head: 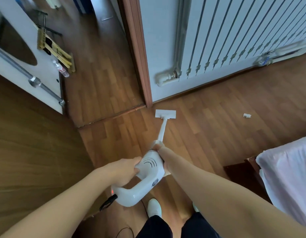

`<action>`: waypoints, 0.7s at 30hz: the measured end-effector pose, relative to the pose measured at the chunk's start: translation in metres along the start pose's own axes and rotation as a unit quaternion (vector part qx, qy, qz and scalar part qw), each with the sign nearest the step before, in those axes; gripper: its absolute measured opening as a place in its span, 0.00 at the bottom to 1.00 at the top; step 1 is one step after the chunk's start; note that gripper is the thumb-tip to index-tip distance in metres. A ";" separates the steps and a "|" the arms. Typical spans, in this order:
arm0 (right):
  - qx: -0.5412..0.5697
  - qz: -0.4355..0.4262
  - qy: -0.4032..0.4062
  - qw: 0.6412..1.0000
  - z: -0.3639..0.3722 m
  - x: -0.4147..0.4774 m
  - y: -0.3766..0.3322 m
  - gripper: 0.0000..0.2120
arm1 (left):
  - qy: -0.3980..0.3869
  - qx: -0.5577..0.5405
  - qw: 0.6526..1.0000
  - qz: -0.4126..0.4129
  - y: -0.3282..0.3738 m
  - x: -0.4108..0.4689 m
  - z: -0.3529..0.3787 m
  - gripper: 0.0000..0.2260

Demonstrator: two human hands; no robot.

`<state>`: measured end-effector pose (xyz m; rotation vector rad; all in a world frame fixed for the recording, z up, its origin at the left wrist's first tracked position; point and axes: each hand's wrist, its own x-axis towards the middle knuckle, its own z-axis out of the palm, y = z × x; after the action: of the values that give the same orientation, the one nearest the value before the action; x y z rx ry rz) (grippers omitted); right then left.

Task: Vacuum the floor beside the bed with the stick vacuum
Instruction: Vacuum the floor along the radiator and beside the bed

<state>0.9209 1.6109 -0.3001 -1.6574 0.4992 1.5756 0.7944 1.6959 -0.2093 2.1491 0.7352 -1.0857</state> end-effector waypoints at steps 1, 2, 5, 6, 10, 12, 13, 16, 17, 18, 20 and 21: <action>-0.007 -0.006 -0.008 1.000 0.006 -0.002 0.001 0.23 | -0.005 -0.013 1.000 -0.002 -0.006 -0.003 0.001 0.15; -0.015 -0.008 -0.016 1.000 0.011 -0.003 0.003 0.17 | -0.012 -0.031 0.999 -0.003 -0.011 -0.006 0.001 0.14; -0.013 -0.002 -0.029 0.999 0.023 -0.002 0.011 0.17 | -0.027 -0.062 0.998 0.006 -0.023 -0.015 -0.003 0.14; -0.008 -0.001 -0.035 0.999 0.026 -0.001 0.014 0.18 | -0.030 -0.057 0.998 0.010 -0.026 -0.018 -0.006 0.15; -0.009 -0.015 -0.037 0.999 0.031 0.004 0.009 0.20 | -0.015 -0.050 0.999 0.004 -0.023 -0.023 -0.016 0.20; -0.013 -0.014 -0.029 0.999 0.027 0.003 0.001 0.21 | -0.005 -0.061 0.998 0.002 -0.019 -0.018 -0.020 0.19; -0.014 -0.014 -0.026 0.999 0.023 0.002 -0.002 0.20 | -0.005 -0.065 0.998 0.003 -0.016 -0.016 -0.022 0.18; -0.012 -0.011 -0.014 1.000 0.011 0.001 -0.003 0.21 | -0.011 -0.052 0.998 0.018 -0.004 -0.017 -0.024 0.16; -0.008 -0.006 -0.010 1.000 0.009 0.000 -0.002 0.24 | -0.011 -0.047 0.999 0.024 -0.001 -0.019 -0.024 0.16; -0.004 -0.002 -0.009 1.000 0.007 0.000 0.002 0.27 | -0.011 -0.043 0.999 0.029 0.002 -0.023 -0.023 0.16; 0.010 0.001 0.002 1.000 0.006 0.000 0.009 0.31 | -0.015 -0.032 0.999 0.030 0.003 -0.031 -0.021 0.15; 0.018 0.000 0.002 1.000 0.006 -0.001 0.013 0.32 | -0.016 -0.022 0.999 0.026 0.003 -0.034 -0.020 0.15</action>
<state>0.9072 1.6071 -0.3018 -1.6336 0.5269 1.5534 0.7891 1.7016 -0.1705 2.0981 0.6772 -1.0651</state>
